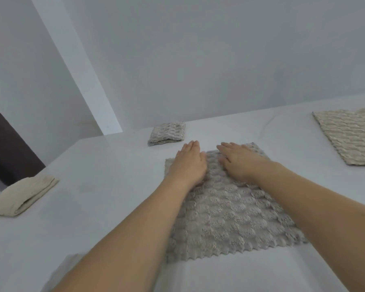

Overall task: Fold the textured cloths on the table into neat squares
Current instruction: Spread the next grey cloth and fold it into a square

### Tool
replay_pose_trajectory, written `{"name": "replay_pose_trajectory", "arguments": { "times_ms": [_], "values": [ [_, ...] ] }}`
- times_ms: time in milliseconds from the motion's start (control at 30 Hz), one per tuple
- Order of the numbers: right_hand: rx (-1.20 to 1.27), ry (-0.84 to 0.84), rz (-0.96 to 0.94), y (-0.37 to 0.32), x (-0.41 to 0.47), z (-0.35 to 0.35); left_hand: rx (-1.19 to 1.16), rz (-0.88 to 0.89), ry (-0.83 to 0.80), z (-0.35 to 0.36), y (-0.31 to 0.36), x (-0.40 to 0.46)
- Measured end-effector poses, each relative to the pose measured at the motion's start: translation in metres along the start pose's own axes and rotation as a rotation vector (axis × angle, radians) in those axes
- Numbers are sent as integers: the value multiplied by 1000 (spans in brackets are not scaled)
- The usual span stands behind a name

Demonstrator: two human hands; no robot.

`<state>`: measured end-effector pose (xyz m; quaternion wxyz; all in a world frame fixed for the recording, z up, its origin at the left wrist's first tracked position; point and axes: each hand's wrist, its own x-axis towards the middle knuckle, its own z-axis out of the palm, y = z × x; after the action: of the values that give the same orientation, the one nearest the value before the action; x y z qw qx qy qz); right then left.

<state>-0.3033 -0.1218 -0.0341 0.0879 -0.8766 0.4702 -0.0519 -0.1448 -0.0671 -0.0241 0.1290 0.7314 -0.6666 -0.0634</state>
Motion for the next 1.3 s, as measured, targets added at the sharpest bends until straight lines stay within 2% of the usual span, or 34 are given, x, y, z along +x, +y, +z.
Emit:
{"name": "replay_pose_trajectory", "arguments": {
  "times_ms": [167, 400, 633, 800, 867, 967, 1033, 1300],
  "values": [
    [-48, 26, 40, 8, 8, 26, 99, -7, -84, 35, -15, 11],
    [-21, -1, 70, 14, 9, 24, 115, -23, -121, 31, -21, 11],
    [-25, -16, 241, 50, -11, 14, 101, -143, -122, 15, -67, -9],
    [-156, -73, 302, 39, -13, 3, 307, -195, -156, 5, -55, -6],
    [-194, -42, 279, 28, -15, -8, 336, -177, -87, 0, -37, -7],
    [-99, 41, 133, 1, -28, -6, 157, -66, 7, 14, -9, -28],
    [-39, 26, 61, -14, -44, 12, 123, -40, -43, 28, -1, -45],
    [-32, -18, 112, 5, -53, 22, 148, -79, -117, 26, -18, -52]
  ]
}}
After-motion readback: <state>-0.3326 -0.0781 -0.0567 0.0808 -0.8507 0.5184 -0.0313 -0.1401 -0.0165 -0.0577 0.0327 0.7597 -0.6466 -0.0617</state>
